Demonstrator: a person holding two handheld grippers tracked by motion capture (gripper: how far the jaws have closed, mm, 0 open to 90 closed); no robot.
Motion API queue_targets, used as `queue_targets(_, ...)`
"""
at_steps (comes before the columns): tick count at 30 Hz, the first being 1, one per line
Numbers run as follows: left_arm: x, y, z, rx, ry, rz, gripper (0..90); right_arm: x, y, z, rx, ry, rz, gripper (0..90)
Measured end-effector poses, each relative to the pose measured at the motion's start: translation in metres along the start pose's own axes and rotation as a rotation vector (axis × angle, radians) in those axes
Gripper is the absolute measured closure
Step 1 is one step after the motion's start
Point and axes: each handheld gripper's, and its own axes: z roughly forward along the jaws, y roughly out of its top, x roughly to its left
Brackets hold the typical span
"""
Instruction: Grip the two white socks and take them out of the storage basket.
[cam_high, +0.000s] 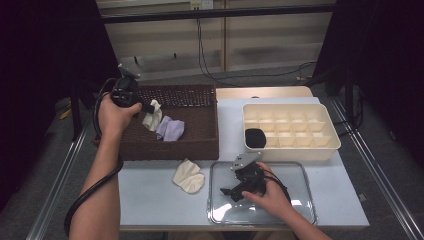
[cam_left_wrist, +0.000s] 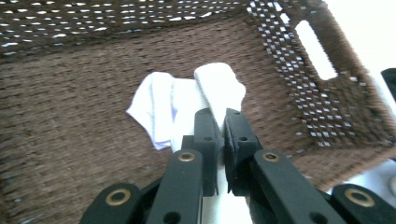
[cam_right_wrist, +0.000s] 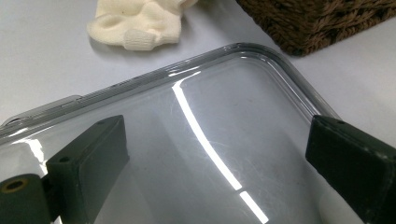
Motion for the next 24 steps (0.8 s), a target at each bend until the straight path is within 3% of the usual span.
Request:
queue_targets(14,-0.022,-0.007,-0.018,-0.016,-0.048,0.010,85.3,0.000,0.000,0.000,0.000,-0.001,-0.001,5.1)
queue_targets(24,-0.040,-0.011,-0.024,0.007,-0.093,0.054,85.2,0.000,0.000,0.000,0.001,-0.001,0.000,5.1)
